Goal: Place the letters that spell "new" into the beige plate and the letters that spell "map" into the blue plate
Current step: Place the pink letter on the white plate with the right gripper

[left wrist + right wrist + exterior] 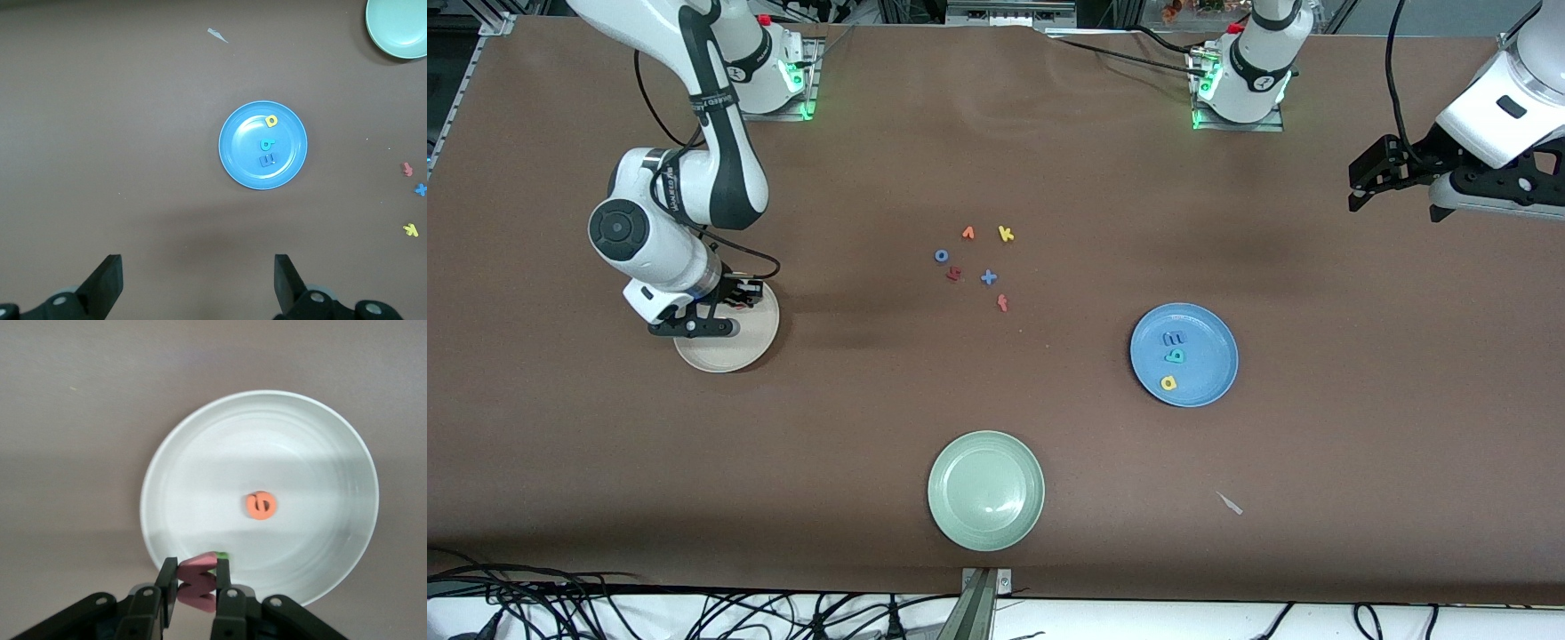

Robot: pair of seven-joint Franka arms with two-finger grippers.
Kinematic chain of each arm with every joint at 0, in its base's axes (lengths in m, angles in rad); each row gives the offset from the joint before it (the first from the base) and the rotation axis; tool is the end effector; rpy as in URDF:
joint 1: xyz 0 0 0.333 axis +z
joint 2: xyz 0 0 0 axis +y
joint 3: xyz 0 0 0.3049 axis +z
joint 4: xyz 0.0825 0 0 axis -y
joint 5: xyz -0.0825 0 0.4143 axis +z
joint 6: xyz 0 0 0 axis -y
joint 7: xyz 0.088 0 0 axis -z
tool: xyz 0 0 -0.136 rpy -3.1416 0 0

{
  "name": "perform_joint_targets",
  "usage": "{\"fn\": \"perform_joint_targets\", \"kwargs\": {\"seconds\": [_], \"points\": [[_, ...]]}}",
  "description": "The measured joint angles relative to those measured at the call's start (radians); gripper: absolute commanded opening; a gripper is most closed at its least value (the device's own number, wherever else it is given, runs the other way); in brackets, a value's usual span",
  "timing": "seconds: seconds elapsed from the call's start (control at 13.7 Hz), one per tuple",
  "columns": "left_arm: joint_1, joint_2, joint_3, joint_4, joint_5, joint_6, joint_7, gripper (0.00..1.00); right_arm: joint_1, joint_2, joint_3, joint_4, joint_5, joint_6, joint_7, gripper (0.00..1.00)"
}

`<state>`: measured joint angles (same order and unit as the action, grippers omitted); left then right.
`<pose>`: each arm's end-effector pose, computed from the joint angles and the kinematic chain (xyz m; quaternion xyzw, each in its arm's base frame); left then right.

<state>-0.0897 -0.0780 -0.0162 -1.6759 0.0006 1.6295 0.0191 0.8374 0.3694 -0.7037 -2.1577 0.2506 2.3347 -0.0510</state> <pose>0.5639 -0.0602 0.5815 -0.9979 0.0624 -0.0158 0.0002 0.5640 0.0716 0.1949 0.9985 0.0121 -0.0415 0.0343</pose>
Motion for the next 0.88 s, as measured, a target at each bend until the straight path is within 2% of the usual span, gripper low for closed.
{"fn": "perform_joint_targets", "kwargs": {"seconds": [0.15, 0.22, 0.29, 0.37, 0.66, 0.88], "points": [[0.0, 0.0, 0.0, 0.0, 0.0, 0.0, 0.0, 1.0, -0.007, 0.023, 0.0, -0.01, 0.0, 0.026, 0.0, 0.0], [0.0, 0.0, 0.0, 0.0, 0.0, 0.0, 0.0, 1.0, -0.014, 0.032, 0.0, -0.009, 0.0, 0.035, 0.0, 0.12], [0.0, 0.0, 0.0, 0.0, 0.0, 0.0, 0.0, 1.0, -0.025, 0.039, 0.0, -0.005, 0.0, 0.04, 0.0, 0.43], [0.0, 0.0, 0.0, 0.0, 0.0, 0.0, 0.0, 1.0, -0.038, 0.044, 0.0, -0.001, 0.002, 0.04, 0.0, 0.99], [0.0, 0.0, 0.0, 0.0, 0.0, 0.0, 0.0, 1.0, -0.063, 0.092, 0.002, 0.048, 0.106, 0.04, -0.004, 1.0], [0.0, 0.0, 0.0, 0.0, 0.0, 0.0, 0.0, 1.0, -0.06, 0.138, 0.008, 0.108, 0.128, 0.027, -0.004, 1.0]]}}
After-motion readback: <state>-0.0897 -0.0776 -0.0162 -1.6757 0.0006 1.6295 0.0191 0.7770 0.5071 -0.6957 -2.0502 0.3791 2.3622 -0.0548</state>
